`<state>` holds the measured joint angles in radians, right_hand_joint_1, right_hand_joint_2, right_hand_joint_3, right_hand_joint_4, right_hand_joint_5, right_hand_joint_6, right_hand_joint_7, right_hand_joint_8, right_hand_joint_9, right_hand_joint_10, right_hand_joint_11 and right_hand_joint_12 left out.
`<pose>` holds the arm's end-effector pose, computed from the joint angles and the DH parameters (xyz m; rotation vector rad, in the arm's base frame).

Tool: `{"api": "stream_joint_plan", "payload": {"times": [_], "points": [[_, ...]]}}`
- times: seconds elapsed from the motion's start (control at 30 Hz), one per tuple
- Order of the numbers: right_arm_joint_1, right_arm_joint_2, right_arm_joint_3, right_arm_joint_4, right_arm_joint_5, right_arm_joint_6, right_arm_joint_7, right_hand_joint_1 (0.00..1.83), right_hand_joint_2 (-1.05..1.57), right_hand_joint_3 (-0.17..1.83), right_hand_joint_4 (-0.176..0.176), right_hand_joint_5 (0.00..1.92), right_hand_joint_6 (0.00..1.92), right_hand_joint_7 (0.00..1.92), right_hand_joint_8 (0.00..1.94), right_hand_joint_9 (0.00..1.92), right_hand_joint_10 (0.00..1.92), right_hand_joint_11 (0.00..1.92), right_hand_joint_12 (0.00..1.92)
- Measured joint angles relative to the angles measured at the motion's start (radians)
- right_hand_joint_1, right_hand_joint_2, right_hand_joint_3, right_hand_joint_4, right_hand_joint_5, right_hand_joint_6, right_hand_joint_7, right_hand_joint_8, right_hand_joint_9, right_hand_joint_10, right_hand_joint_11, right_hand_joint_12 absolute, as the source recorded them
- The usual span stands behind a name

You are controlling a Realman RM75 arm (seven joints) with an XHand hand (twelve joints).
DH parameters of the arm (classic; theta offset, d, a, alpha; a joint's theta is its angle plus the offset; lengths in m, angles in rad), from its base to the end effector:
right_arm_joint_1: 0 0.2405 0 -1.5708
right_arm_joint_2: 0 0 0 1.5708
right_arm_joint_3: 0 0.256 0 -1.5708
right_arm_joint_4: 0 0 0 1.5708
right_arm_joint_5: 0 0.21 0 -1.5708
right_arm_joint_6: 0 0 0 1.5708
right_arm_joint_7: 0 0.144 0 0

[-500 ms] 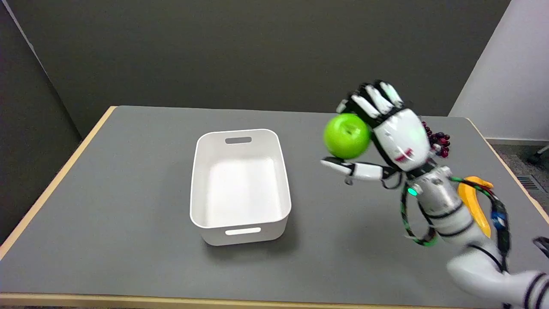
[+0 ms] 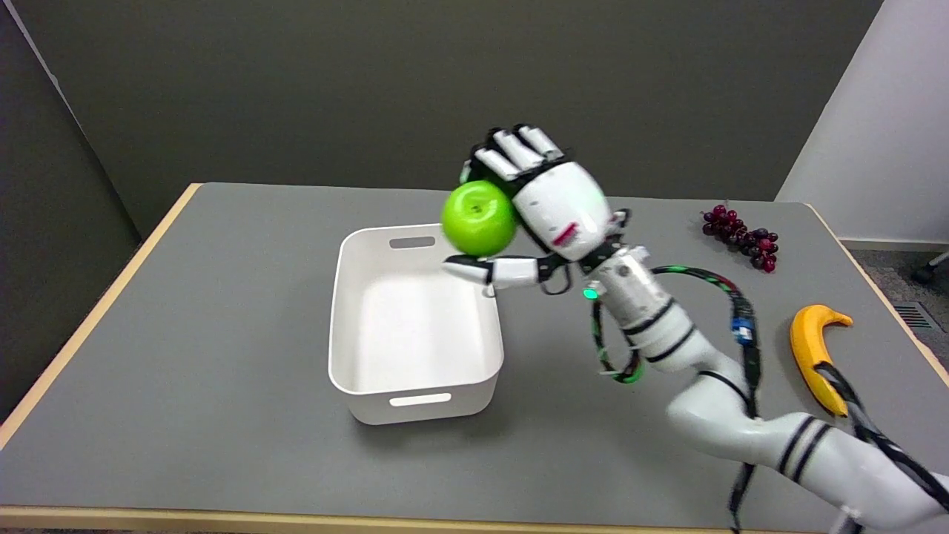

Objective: Place the green apple into the white box.

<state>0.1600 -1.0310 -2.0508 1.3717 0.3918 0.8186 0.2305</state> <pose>-0.1967 -0.3394 0.2577 1.9752 0.3170 0.5649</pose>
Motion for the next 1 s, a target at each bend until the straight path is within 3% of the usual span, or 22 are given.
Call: {"api": "stream_joint_plan", "payload": {"times": [0.33, 0.43, 0.5, 0.57, 0.63, 0.77, 0.93, 1.0], "points": [[0.084, -0.101, -0.092, -0.081, 0.006, -0.143, 0.002, 0.93, 0.92, 0.89, -0.016, 0.68, 1.77, 0.0, 1.94, 0.52, 1.92, 0.15, 1.92], [0.089, -0.122, -0.114, -0.1, 0.019, -0.171, 0.003, 0.91, 1.01, 0.6, -0.022, 0.66, 1.55, 0.12, 1.88, 0.47, 1.87, 0.21, 1.89], [0.089, -0.132, -0.124, -0.111, 0.031, -0.186, 0.005, 0.4, 0.76, 0.81, 0.001, 0.42, 0.84, 0.53, 0.96, 0.54, 1.2, 0.29, 1.48], [0.086, -0.14, -0.132, -0.117, 0.051, -0.197, 0.014, 0.28, 0.69, 0.81, 0.062, 0.2, 0.43, 0.2, 0.36, 0.16, 0.72, 0.04, 1.22], [0.08, -0.145, -0.139, -0.123, 0.07, -0.204, 0.029, 0.27, 0.6, 0.92, 0.066, 0.03, 0.15, 0.01, 0.01, 0.0, 0.02, 0.0, 0.57], [0.069, -0.149, -0.147, -0.126, 0.101, -0.211, 0.074, 0.29, 0.59, 0.9, 0.065, 0.02, 0.11, 0.0, 0.0, 0.0, 0.0, 0.0, 0.5], [0.054, -0.149, -0.155, -0.124, 0.127, -0.213, 0.124, 0.27, 0.58, 0.9, 0.066, 0.02, 0.12, 0.0, 0.0, 0.0, 0.0, 0.0, 0.81], [0.048, -0.148, -0.158, -0.12, 0.135, -0.213, 0.14, 0.26, 0.58, 0.9, 0.069, 0.02, 0.12, 0.0, 0.0, 0.0, 0.0, 0.0, 0.81]]}}
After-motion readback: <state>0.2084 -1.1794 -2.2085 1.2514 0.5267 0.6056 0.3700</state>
